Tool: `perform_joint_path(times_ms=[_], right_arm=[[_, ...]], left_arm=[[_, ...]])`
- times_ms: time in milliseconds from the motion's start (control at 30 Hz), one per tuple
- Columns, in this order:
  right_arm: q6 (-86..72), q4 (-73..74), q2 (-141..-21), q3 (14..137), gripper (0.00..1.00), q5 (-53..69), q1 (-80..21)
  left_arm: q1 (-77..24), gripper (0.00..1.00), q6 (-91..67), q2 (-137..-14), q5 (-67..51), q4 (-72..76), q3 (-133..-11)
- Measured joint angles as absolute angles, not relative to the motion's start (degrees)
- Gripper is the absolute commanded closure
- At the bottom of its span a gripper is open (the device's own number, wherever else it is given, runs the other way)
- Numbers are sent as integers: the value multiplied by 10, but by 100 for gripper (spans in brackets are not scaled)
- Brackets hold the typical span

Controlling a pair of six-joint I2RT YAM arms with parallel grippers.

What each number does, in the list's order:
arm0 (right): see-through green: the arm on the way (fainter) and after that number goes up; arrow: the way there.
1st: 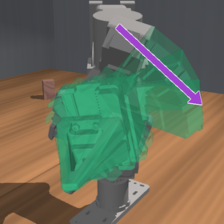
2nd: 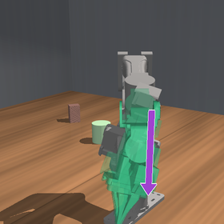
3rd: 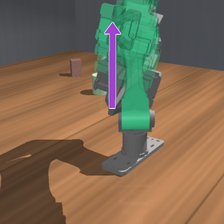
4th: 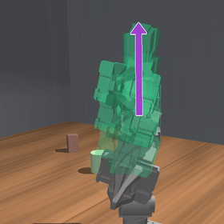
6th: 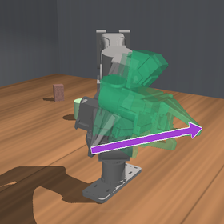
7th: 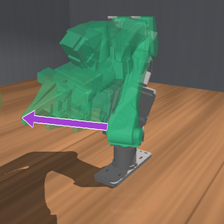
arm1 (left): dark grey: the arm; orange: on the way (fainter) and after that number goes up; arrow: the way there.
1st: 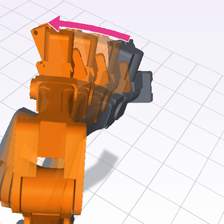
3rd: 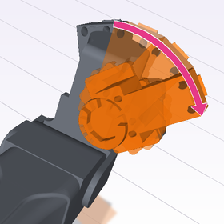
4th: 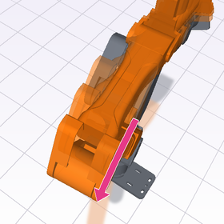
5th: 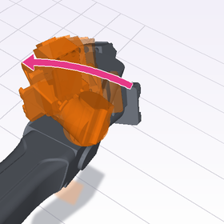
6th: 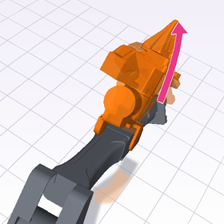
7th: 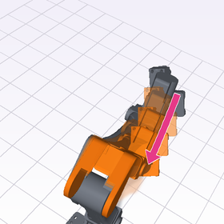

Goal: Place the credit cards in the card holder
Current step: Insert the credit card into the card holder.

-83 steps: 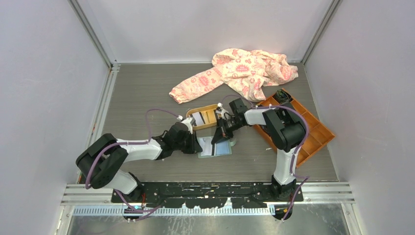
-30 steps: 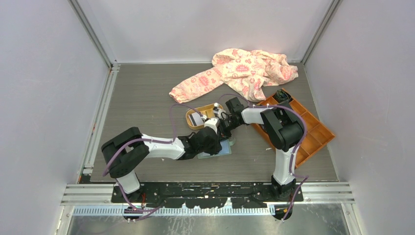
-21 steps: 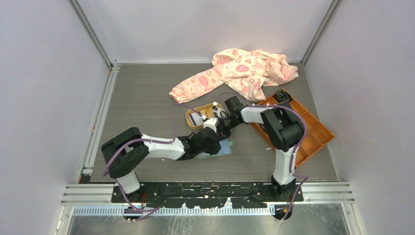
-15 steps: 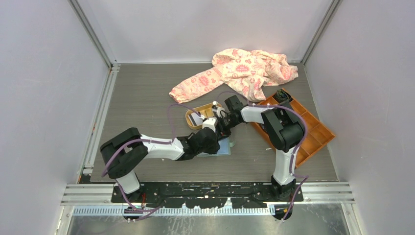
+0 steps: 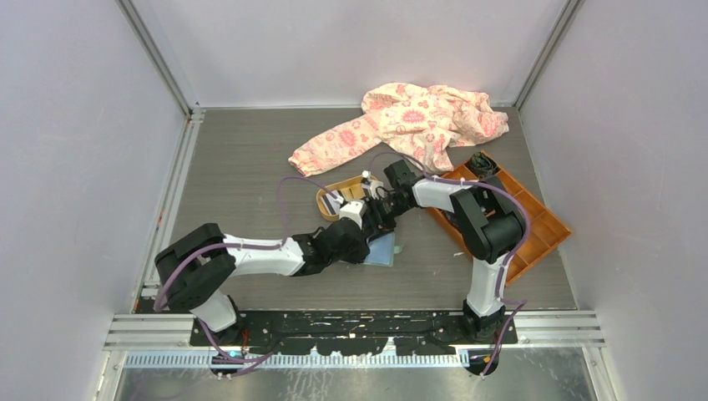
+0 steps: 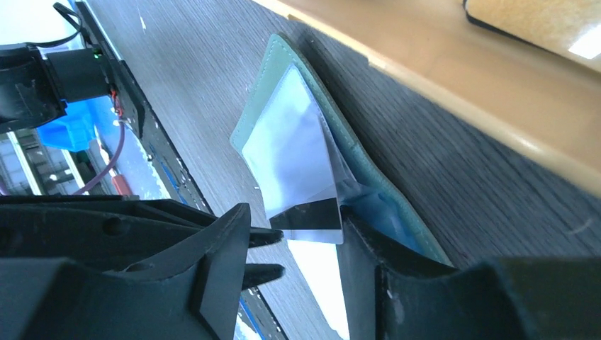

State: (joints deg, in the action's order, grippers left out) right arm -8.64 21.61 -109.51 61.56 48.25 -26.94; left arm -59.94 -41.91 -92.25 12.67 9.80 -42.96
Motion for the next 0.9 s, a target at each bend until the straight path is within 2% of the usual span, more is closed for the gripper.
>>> perform_joint_path(times_ms=[167, 600, 900], right_arm=[[-62, 235, -1084, 618, 41, 474, -269], [-46, 255, -1082, 622, 43, 474, -268], [-47, 256, -1082, 622, 45, 474, -268]], left_arm=[[-599, 78, -407, -907, 129, 93, -421], [-595, 82, -383, -879, 61, 162, -394], [-595, 84, -383, -949, 41, 209, -412]])
